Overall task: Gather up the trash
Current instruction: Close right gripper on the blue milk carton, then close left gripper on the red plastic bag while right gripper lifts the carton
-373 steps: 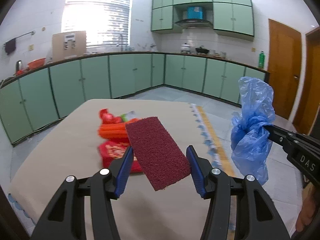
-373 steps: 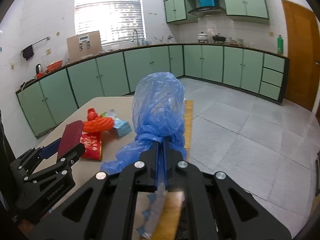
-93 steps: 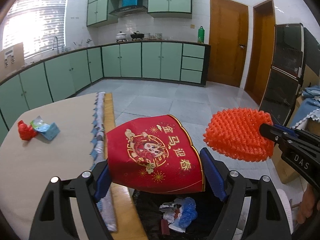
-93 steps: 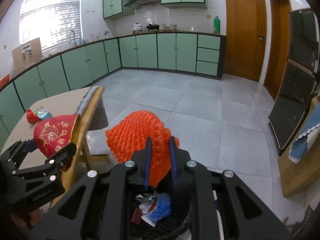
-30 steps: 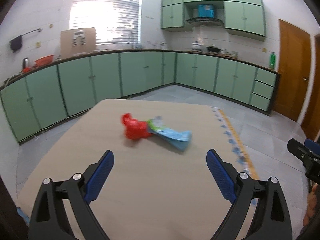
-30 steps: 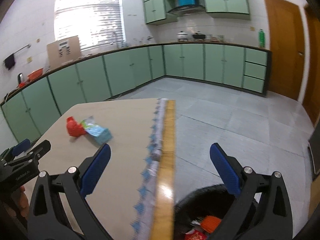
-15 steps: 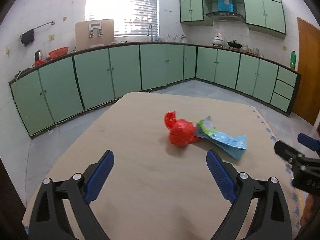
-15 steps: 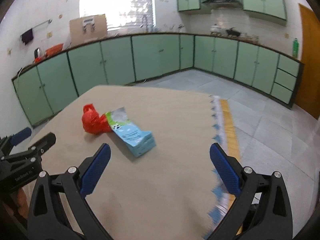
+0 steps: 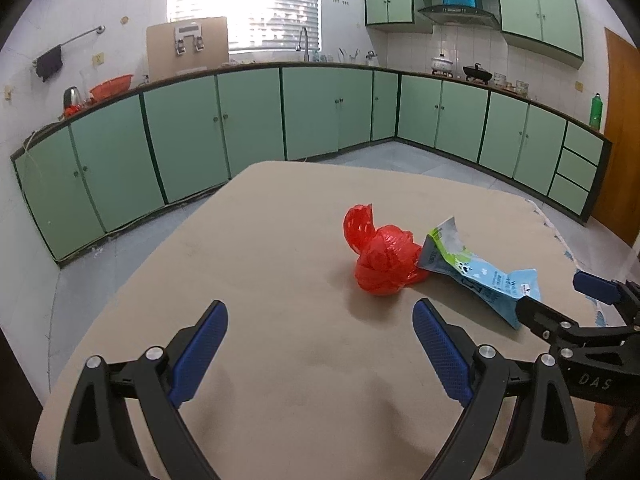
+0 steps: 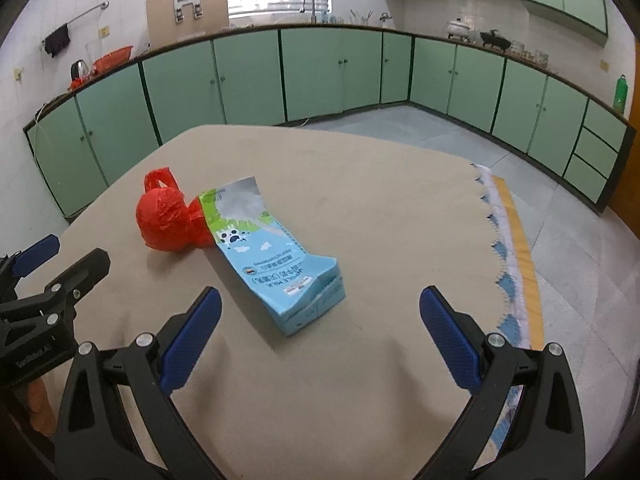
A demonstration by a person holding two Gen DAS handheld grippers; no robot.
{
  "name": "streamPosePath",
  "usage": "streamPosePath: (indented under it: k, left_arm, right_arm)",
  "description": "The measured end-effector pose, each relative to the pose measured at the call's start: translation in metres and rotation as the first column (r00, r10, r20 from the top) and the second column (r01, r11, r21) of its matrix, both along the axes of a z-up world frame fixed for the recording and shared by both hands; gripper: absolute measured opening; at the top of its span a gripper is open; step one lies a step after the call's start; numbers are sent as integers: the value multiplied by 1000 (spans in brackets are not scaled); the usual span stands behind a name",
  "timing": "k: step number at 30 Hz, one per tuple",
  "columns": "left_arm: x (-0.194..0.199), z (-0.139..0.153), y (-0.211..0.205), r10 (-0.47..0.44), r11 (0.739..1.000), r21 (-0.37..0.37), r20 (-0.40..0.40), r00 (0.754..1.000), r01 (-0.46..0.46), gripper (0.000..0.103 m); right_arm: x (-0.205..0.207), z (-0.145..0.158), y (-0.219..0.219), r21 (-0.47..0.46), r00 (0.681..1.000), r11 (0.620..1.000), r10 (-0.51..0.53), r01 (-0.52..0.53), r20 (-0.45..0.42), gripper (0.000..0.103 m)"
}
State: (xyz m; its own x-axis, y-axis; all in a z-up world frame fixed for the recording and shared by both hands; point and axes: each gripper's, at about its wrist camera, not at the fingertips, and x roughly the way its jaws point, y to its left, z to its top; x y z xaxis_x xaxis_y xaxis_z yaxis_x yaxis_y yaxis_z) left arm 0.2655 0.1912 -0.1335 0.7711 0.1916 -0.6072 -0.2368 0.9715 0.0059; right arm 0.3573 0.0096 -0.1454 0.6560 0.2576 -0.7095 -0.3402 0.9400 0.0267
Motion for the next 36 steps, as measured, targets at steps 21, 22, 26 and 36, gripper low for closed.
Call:
streamPosePath:
  k: [21,22,26,36]
  left_arm:
    - [23,-12,18,-24,997,-70,-65,998,20,92]
    - [23,-11,17,-27,997,-67,-66,997,22,92]
    - [23,-10,14,-39,998,-50,-58,998,37,92]
    - [34,-7,-5,-68,997,-27,-53,996,67,92]
  right_arm:
    - [43,-15,31,-13,989,996,89,-91,-116,57]
    - [41,-15,32,-10,989,996,92,-94,-113,55]
    - [37,-10,29,0,993,997,79,-79,-91,47]
    - [35,-7,-3,41,995,999,-22,26,-95,45]
